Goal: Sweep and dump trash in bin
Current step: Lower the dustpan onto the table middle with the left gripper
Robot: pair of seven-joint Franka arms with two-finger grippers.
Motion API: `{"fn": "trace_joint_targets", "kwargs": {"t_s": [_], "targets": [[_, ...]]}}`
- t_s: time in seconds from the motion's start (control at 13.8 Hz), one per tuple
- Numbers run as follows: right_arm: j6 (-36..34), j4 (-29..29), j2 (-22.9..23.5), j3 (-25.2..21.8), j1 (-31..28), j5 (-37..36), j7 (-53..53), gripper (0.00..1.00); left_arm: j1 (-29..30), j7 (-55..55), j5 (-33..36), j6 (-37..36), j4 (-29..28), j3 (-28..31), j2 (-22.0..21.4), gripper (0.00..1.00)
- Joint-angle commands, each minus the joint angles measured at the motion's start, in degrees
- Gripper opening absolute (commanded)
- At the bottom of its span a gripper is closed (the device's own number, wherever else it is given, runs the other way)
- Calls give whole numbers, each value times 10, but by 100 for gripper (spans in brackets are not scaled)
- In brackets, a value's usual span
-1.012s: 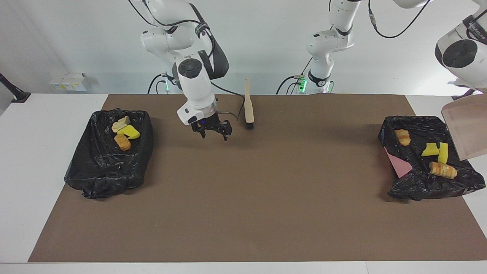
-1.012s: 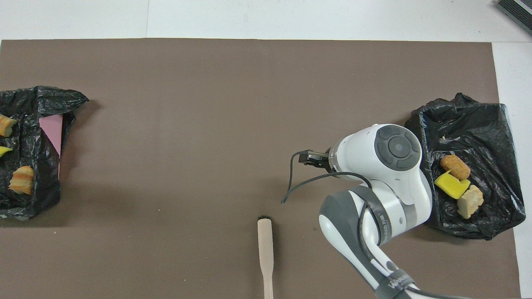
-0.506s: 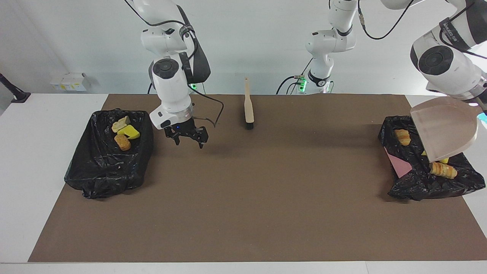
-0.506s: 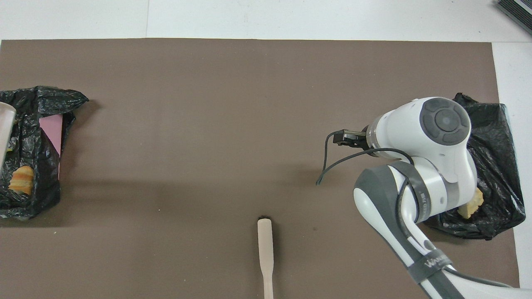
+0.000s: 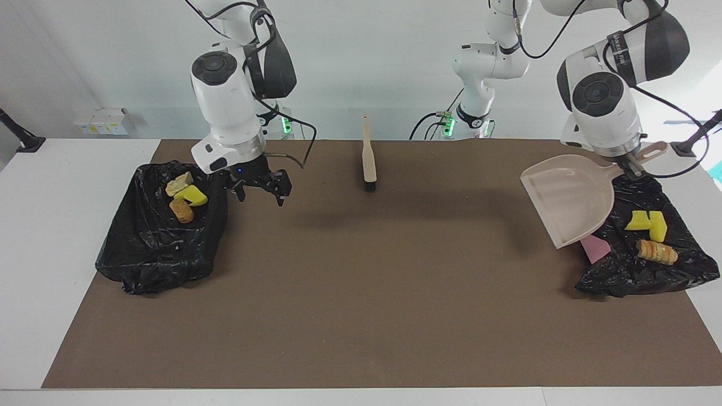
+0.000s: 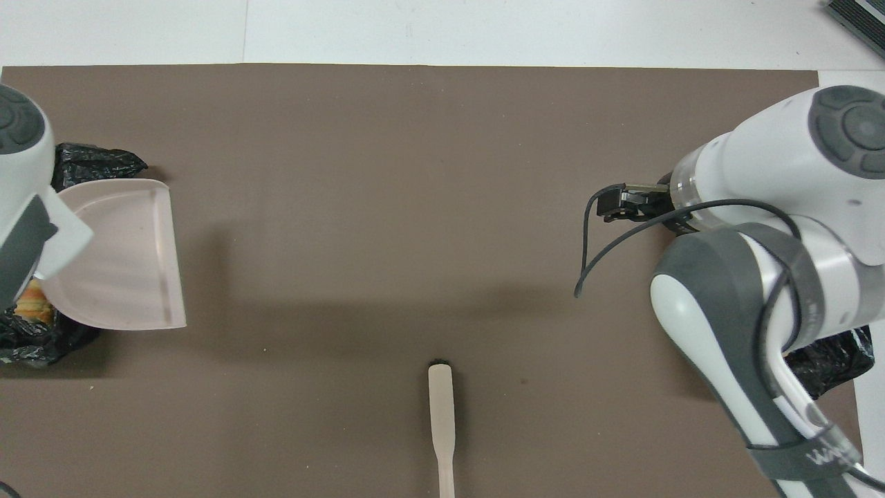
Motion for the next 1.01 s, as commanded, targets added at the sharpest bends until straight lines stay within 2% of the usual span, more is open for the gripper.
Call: {"fn": "trace_joint_targets", "kwargs": {"t_s": [0.0,0.29,0.51,0.72,0.94], "targets": [[-78,73,5,6,-17,-9,-50,100,-56,-136,-77,-15,-45,9,-32,0],[-159,131,9,6,-28,-11,-81,100,-122,-327,-187,-11,-57,9,-21,0],[-171,140,6,-2,-29,-12,-81,100,-152,-554,-331,26,-56,9,3,0],[-184,140,0,-19,-28,-12,-80,100,-204,-687,-364,88,-52,9,21,0],[-192,140,-9,-21,-28,-11,-80,100,-251,-787,-395,158,-36,9,58,0]]}}
